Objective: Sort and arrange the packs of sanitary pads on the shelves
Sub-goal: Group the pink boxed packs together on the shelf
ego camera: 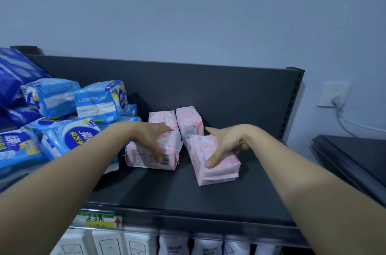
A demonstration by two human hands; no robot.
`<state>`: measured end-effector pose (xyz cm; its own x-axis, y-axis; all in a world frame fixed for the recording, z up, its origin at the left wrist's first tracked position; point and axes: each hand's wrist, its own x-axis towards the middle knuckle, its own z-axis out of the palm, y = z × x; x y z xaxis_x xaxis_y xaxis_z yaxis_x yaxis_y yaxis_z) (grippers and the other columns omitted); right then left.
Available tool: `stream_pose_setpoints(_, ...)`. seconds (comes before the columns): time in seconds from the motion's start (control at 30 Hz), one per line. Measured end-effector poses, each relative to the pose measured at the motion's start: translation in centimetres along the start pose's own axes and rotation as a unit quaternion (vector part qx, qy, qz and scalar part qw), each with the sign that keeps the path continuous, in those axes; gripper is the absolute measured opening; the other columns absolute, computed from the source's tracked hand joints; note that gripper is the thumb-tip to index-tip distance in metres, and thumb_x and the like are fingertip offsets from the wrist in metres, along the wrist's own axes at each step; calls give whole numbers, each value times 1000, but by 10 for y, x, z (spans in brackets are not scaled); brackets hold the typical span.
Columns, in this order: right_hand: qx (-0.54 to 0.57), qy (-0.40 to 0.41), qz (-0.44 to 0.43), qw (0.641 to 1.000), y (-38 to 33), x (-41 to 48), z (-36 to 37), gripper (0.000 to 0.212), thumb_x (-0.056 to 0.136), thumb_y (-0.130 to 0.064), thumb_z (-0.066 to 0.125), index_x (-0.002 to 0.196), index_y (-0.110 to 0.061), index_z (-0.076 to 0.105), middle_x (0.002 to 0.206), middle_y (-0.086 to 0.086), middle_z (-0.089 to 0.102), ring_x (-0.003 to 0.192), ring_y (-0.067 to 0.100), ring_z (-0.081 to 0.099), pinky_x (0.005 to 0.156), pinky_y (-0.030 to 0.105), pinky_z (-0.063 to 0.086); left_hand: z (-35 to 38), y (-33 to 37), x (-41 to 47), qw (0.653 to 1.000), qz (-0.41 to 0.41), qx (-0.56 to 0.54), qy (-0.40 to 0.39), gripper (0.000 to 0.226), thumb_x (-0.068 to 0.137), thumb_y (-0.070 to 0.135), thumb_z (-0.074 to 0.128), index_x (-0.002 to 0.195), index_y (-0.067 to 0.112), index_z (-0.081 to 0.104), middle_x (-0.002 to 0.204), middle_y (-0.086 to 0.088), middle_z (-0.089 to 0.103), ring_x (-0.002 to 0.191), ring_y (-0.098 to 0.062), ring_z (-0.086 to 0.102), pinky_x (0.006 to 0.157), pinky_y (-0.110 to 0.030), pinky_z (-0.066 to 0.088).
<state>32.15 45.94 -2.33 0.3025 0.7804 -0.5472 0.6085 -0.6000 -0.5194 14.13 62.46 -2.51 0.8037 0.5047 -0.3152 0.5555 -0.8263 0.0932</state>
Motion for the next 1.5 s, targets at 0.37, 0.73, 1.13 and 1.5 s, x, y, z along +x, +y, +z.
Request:
stream_pose_setpoints(0.37,-46,230,-71,970,-19,5,44,70,70,-65,72,122,-25,48,123,-6,54,107,16,53,84,30,47,1,8,-12,999,-17,37,15,98,79,42,75,153,21,15,157,1,27,142,-22,29,113,-33,26)
stream_pose_setpoints(0.73,-126,327,38,936,12,-72,63,84,88,-56,60,152,-13,26,156,6,32,141,25,33,111,36,34,-14,51,-26,994,91,27,48,86,84,19,68,154,20,18,154,-3,33,138,-23,35,108,-30,34)
stream_pose_setpoints(1.13,-118,381,232,887,86,-214,112,75,87,-50,64,148,-15,36,149,6,43,133,26,43,104,35,40,15,175,-53,939,305,53,148,58,87,33,64,137,9,45,141,-8,49,127,-26,48,104,-41,41)
stream_pose_setpoints(1.5,-74,427,396,810,159,-397,193,72,88,-50,62,147,-16,36,147,5,44,132,27,43,105,39,41,58,337,-142,868,469,73,149,73,92,35,61,151,10,27,155,-9,33,140,-25,33,110,-32,32)
